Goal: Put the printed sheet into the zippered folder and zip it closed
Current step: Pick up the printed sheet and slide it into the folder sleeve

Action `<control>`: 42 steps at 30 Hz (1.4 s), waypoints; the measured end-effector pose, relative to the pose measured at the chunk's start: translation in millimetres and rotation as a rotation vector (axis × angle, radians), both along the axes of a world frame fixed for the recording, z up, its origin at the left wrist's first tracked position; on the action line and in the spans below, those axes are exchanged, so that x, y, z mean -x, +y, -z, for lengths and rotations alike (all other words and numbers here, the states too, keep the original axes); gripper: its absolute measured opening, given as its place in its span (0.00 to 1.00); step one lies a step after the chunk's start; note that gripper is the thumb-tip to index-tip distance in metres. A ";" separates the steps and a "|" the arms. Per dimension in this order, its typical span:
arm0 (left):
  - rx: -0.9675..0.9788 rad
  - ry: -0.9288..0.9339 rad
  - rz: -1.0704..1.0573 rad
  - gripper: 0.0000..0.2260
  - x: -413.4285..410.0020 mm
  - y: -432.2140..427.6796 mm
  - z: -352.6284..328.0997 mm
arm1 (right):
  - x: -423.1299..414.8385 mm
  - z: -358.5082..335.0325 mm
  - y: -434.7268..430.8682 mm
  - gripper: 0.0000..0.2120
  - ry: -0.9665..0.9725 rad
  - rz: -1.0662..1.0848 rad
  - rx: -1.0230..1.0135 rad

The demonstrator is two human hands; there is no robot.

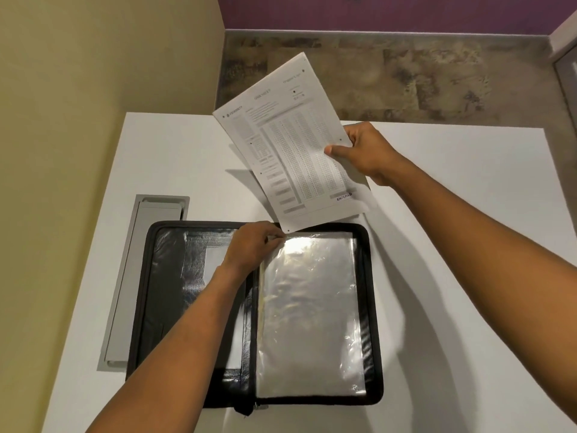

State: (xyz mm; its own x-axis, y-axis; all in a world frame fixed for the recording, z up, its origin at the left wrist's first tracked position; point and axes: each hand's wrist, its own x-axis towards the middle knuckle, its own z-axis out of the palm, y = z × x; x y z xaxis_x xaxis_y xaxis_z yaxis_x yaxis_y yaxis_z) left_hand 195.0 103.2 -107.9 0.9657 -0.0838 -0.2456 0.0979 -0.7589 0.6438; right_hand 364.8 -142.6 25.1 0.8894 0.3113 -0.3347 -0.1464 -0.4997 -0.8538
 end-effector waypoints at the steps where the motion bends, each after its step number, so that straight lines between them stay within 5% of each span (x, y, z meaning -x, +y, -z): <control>1: -0.003 -0.005 -0.002 0.06 0.0 0.3 0.7 | -1.8 1.6 1.6 0.14 0.001 -0.005 0.009; 24: -0.020 -0.105 -0.013 0.05 6.2 2.8 10.4 | -21.0 24.6 14.5 0.13 0.073 -0.072 -0.012; 42: -0.019 -0.017 0.109 0.11 -11.2 -82.0 -4.0 | -8.0 115.4 19.0 0.09 0.406 -0.017 -0.117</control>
